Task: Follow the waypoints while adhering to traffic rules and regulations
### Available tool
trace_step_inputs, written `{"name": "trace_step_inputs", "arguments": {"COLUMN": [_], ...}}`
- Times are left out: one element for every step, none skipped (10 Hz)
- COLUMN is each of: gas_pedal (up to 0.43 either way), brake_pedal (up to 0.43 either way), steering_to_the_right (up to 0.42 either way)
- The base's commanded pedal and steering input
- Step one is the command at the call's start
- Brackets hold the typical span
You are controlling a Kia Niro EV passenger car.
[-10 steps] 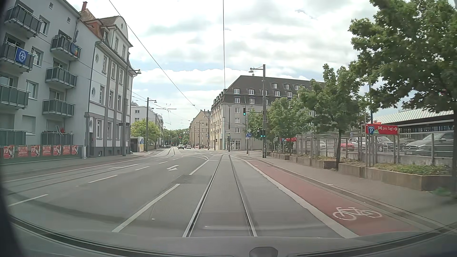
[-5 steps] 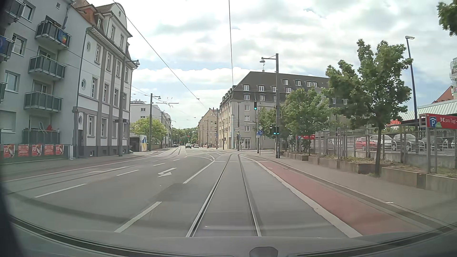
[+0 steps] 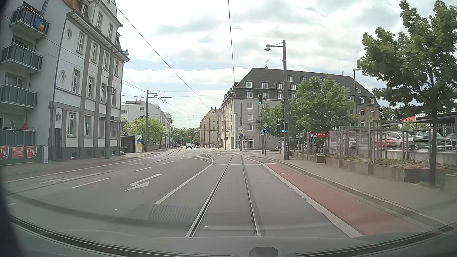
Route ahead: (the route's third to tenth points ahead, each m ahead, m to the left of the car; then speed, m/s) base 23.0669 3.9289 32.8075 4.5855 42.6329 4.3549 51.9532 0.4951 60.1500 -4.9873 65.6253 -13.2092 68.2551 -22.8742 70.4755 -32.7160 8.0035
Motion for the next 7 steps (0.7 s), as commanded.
{"name": "trace_step_inputs", "arguments": {"gas_pedal": [0.067,0.059,0.0,0.0,0.0,0.0,0.0], "brake_pedal": [0.024,0.024,0.024,0.024,0.024,0.024,0.024], "steering_to_the_right": [-0.004,-0.004,-0.004,-0.005,-0.008,-0.009,-0.009]}}
